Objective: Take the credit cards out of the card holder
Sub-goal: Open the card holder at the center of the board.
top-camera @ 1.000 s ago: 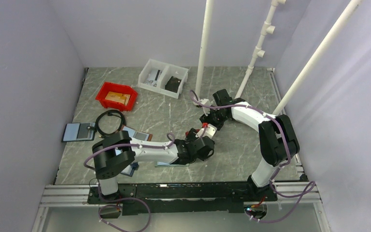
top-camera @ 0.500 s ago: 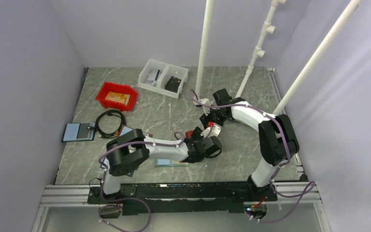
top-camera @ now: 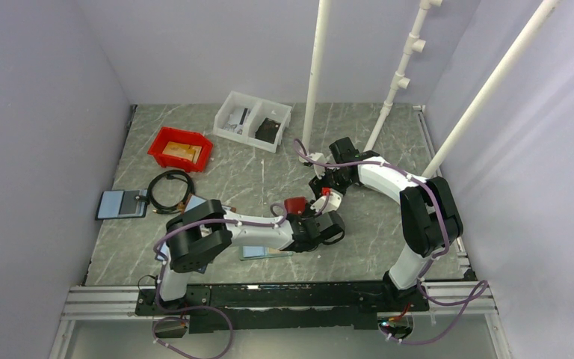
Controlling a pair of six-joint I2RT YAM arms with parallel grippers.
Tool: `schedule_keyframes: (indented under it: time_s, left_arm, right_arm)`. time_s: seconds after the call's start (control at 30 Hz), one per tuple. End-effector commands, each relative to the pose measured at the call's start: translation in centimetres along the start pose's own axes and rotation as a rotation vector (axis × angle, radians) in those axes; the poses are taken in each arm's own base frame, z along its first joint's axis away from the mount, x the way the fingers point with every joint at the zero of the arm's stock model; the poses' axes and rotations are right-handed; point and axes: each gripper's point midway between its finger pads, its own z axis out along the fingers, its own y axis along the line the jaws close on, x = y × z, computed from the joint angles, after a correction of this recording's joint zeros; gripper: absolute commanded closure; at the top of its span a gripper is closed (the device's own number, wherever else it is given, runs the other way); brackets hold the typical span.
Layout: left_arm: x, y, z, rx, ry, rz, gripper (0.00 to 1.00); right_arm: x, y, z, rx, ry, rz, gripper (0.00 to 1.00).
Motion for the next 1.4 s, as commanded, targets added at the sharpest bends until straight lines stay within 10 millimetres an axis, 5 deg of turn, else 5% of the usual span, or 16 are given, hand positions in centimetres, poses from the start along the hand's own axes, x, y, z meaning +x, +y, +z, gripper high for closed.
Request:
schedule_keyframes:
  time_s: [0.0,0.13,0.3,0.5,0.83,0.9,1.13,1.37]
  left_arm:
    - [-1.5,0.5,-1.8,0.033,-0.040,-0.095,0.84]
    - [-2.0,1.0,-2.9,0.083,-0.059,-0.197,1.00]
    - [-3.2,2.0,-4.2,0.200,-0.105,-0.417,1.00]
    - [-2.9,4.4,-5.0,0.345,-0.132,-0.706,1.00]
    - [-0.3,7.2,-5.3,0.389,-0.108,-0.895,1.00]
    - [0.1,7.5,-5.3,0.387,-0.108,-0.903,1.00]
    - [-1.5,7.6,-6.2,0.469,-0.169,-0.929,1.00]
    - [-2.2,7.1,-6.6,0.508,-0.177,-0.940,1.00]
  right_arm:
    - [-1.5,0.0,-0.4,-0.017,-0.040,-0.019,0.52]
    - [-1.4,0.1,-0.3,-0.023,-0.036,-0.019,0.53]
    - [-1.4,0.3,-0.2,-0.037,-0.034,-0.017,0.54]
    - [-1.3,0.5,0.1,-0.059,-0.022,-0.008,0.73]
    - [-1.6,0.7,-0.1,-0.061,-0.037,-0.006,0.95]
    - [-1.9,1.5,-0.2,-0.102,-0.050,-0.019,0.93]
    - [-3.6,5.1,-0.9,-0.250,-0.129,-0.050,0.55]
    - [-3.9,3.9,1.3,-0.191,-0.089,0.008,0.50]
